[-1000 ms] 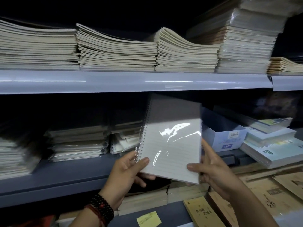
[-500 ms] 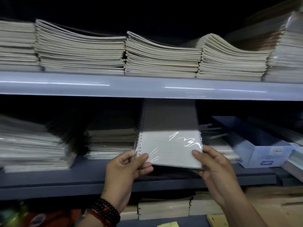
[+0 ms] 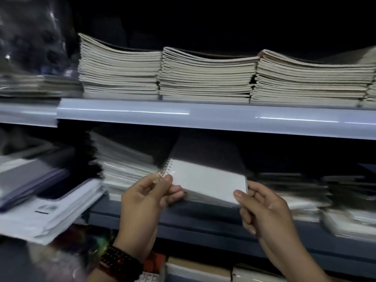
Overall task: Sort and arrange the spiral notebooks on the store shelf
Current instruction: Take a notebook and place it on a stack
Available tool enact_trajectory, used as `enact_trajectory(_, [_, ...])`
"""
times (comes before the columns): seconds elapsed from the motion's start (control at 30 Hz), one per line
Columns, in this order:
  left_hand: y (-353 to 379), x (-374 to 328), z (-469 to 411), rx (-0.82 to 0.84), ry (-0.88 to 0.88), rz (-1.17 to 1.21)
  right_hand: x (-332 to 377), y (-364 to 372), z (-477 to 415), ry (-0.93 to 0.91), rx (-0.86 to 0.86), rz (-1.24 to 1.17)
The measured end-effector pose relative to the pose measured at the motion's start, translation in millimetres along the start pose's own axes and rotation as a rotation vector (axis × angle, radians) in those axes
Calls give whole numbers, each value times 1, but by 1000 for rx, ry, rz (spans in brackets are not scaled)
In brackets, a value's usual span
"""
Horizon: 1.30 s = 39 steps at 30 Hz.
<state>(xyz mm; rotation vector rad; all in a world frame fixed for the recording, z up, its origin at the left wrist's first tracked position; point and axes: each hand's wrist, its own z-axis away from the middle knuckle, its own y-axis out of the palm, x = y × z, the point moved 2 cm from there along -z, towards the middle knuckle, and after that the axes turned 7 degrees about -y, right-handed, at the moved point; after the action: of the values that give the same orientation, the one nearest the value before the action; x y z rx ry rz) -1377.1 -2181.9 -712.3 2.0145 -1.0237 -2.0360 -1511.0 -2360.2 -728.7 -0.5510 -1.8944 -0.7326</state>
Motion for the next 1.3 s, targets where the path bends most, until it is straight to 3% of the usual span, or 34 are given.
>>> enact_trajectory(0.27, [-56, -73, -56, -251, 203, -205, -2, 108, -40, -18, 91, 112])
enact_trajectory(0.5, [-93, -120, -118, -387, 246, -416, -3, 176, -74, 145, 94, 318])
enact_trajectory(0.67, [-106, -123, -155, -378, 169, -442, -8, 204, -89, 22, 243, 601])
enact_trajectory(0.77, [-110, -119, -172, -408, 116, -421, -21, 210, -90, 53, 324, 747])
enact_trajectory(1.0, [-110, -107, -168, -385, 76, -495, -30, 216, -89, 259, 309, 606])
enact_trajectory(1.13, [-111, -104, -162, -344, 137, -561, -31, 215, -91, 196, 383, 651])
enact_trajectory(1.3, [-108, -105, -156, -329, 57, -592, -31, 216, -94, 168, 367, 667])
